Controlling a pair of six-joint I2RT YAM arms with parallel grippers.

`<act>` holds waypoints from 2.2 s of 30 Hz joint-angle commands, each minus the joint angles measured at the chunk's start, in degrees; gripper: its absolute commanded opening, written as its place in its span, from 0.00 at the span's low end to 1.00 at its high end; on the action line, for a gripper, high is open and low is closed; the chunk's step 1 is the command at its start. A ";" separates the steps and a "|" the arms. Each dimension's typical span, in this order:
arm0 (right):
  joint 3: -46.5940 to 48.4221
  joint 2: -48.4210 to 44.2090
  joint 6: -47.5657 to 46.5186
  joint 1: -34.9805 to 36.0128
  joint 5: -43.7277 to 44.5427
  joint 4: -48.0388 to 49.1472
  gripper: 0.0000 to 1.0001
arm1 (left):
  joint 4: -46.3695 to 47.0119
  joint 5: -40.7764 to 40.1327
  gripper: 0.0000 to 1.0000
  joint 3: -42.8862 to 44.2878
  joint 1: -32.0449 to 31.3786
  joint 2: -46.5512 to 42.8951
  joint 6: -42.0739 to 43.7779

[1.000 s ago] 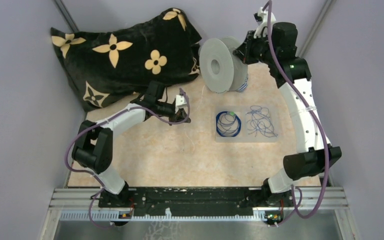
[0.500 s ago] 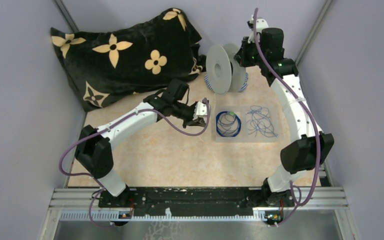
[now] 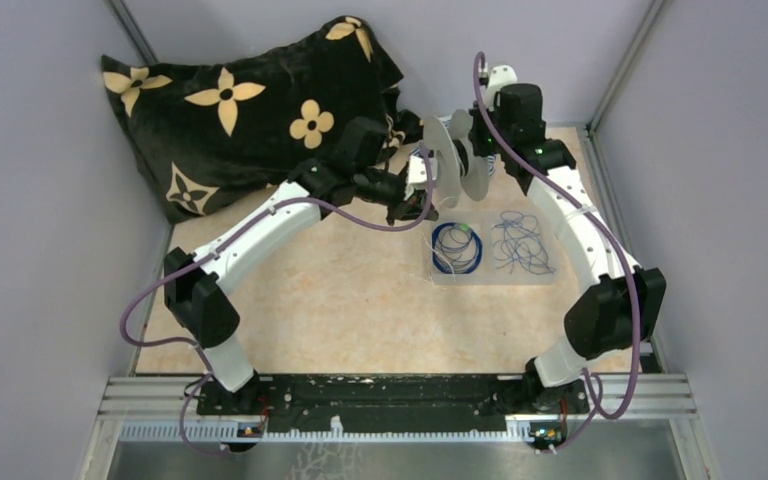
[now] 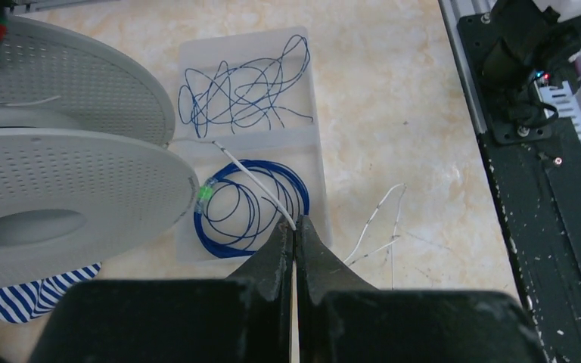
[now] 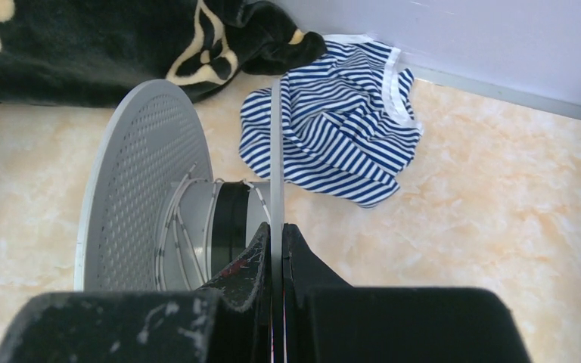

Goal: Wrap the cables
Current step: Wrap the cable around the cable reel.

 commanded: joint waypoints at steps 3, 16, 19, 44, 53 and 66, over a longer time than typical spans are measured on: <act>-2.66 -7.06 -3.56 1.36 4.87 10.01 0.00 | 4.33 -2.50 0.00 6.64 -0.49 2.08 -10.29; -13.12 -11.83 -9.03 2.42 4.51 11.02 0.00 | 6.09 -11.97 0.00 8.94 1.40 2.16 -13.47; -14.95 -12.82 -9.98 2.69 3.78 10.86 0.00 | 6.66 -11.62 0.00 9.40 2.68 2.41 -14.17; -14.27 -18.67 -15.21 3.13 -11.24 1.05 0.00 | 5.09 -13.55 0.00 9.50 11.39 6.62 -9.09; -9.67 -18.44 -12.33 3.15 -12.99 -0.65 0.00 | 7.68 -12.45 0.02 3.48 13.05 5.54 -7.85; -2.33 -16.83 -8.67 3.12 -10.94 -2.95 0.00 | 20.21 -8.30 0.53 -13.44 14.28 -1.60 -10.48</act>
